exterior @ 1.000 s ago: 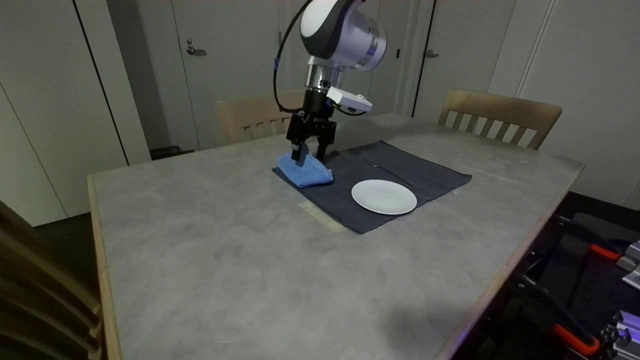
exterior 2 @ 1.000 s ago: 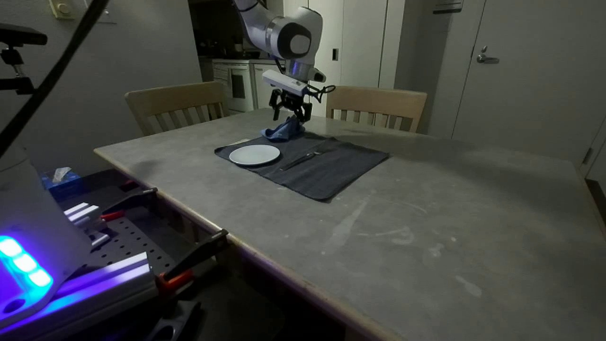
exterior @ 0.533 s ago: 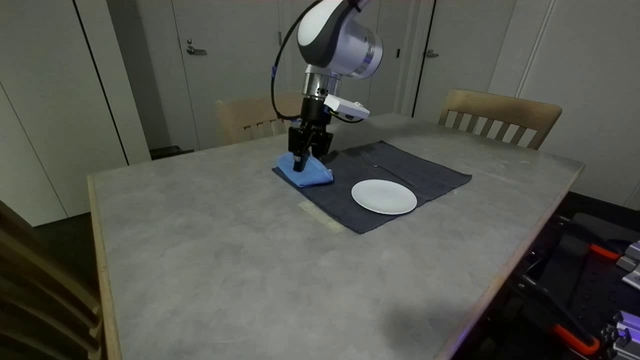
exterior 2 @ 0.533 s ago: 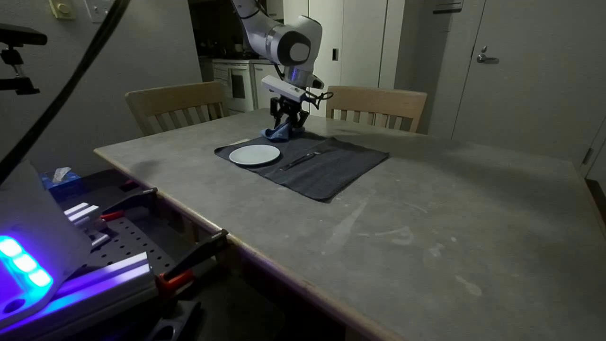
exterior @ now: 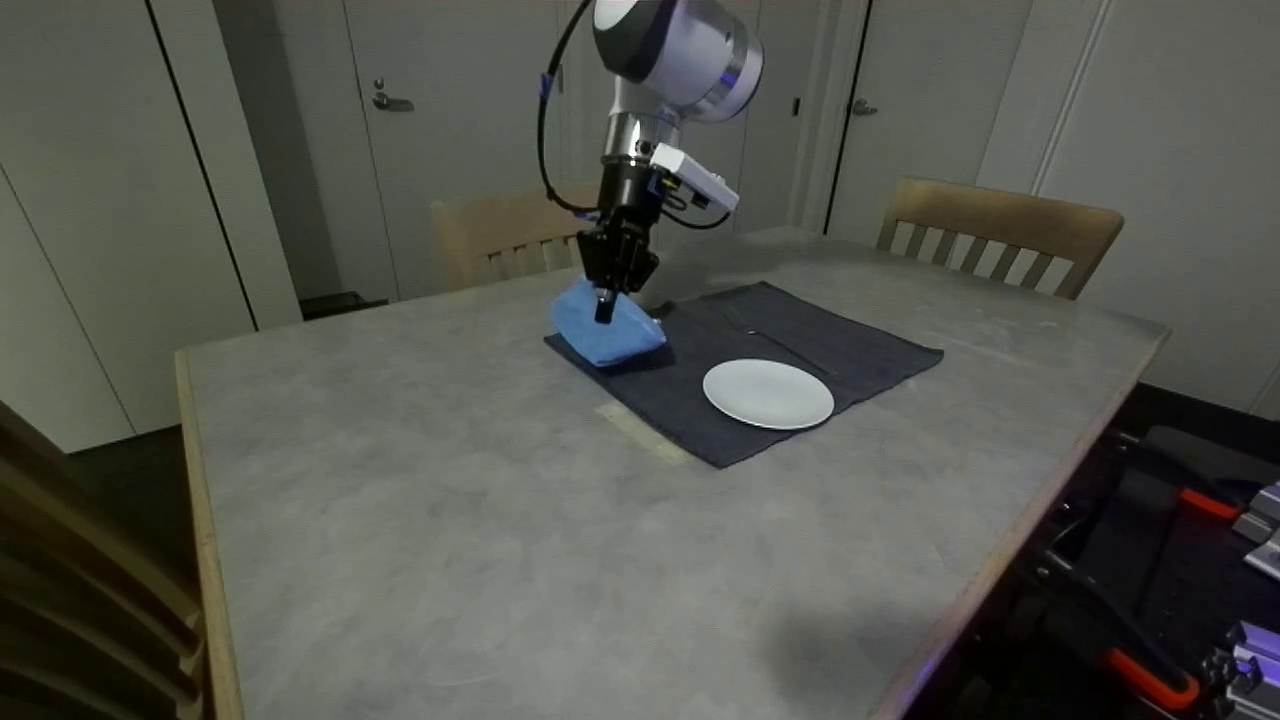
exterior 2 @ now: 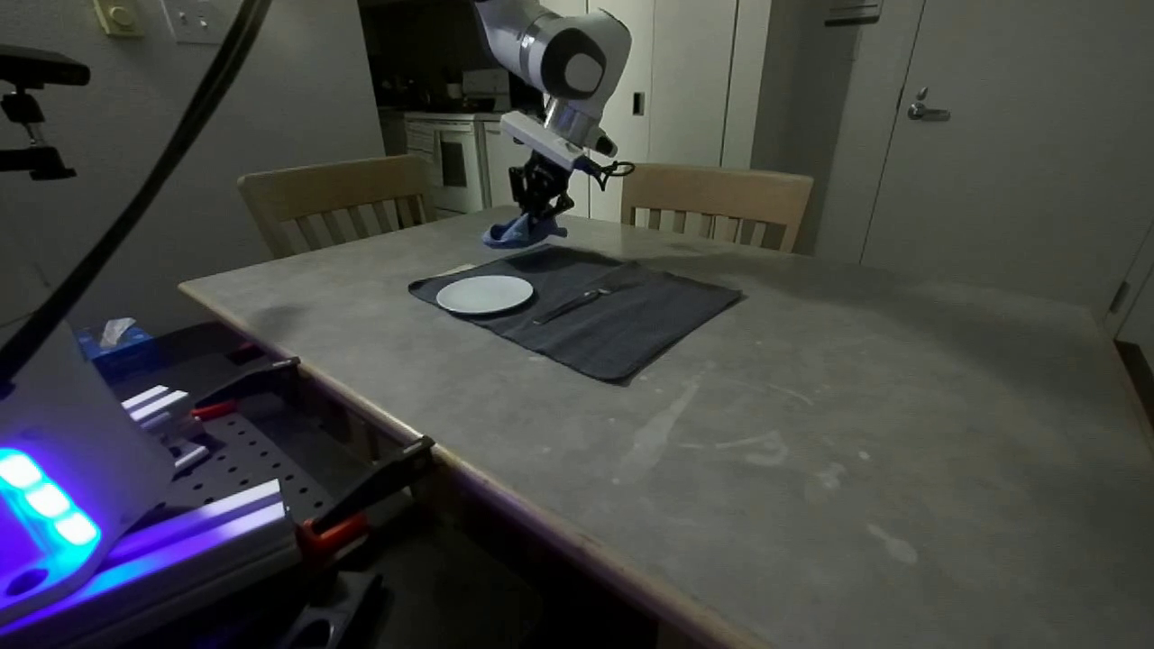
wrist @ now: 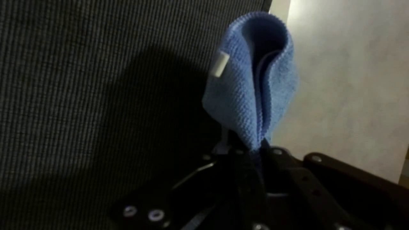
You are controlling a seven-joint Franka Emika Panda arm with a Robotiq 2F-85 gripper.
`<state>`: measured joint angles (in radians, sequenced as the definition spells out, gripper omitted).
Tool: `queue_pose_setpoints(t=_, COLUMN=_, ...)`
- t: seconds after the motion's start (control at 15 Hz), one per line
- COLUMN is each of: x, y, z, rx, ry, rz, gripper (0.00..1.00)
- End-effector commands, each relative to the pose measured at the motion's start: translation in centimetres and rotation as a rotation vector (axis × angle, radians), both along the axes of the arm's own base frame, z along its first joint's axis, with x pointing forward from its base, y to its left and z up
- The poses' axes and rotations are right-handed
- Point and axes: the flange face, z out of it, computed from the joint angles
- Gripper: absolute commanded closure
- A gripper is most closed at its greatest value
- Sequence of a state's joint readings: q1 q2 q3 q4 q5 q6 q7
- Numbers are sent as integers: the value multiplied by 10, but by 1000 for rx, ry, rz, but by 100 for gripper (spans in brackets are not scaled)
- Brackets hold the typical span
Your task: Take the cloth and wipe the plate
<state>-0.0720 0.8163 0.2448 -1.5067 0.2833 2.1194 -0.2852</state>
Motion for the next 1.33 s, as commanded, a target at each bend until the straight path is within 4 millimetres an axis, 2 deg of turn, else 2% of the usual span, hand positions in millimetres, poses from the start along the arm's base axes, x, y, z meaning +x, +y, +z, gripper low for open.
queue_pose_setpoints(t=0.0, x=-3, y=-10, z=31, rx=78, ry=81, rz=54, gripper=98)
queue_pose_setpoints(t=0.27, x=-24, y=-28, z=58, rx=65, ry=286, rz=130, gripper=98)
queue_pose_setpoints(t=0.53, x=-43, y=-48, z=63, rx=52, ry=456, rz=182, gripper=98)
queue_pose_setpoints(t=0.87, x=-63, y=-64, z=43, rx=66, ry=586, rz=188, gripper=98)
queue_pose_setpoints(t=1.27, x=-85, y=-72, z=-7, rx=128, ry=660, rz=174, gripper=98)
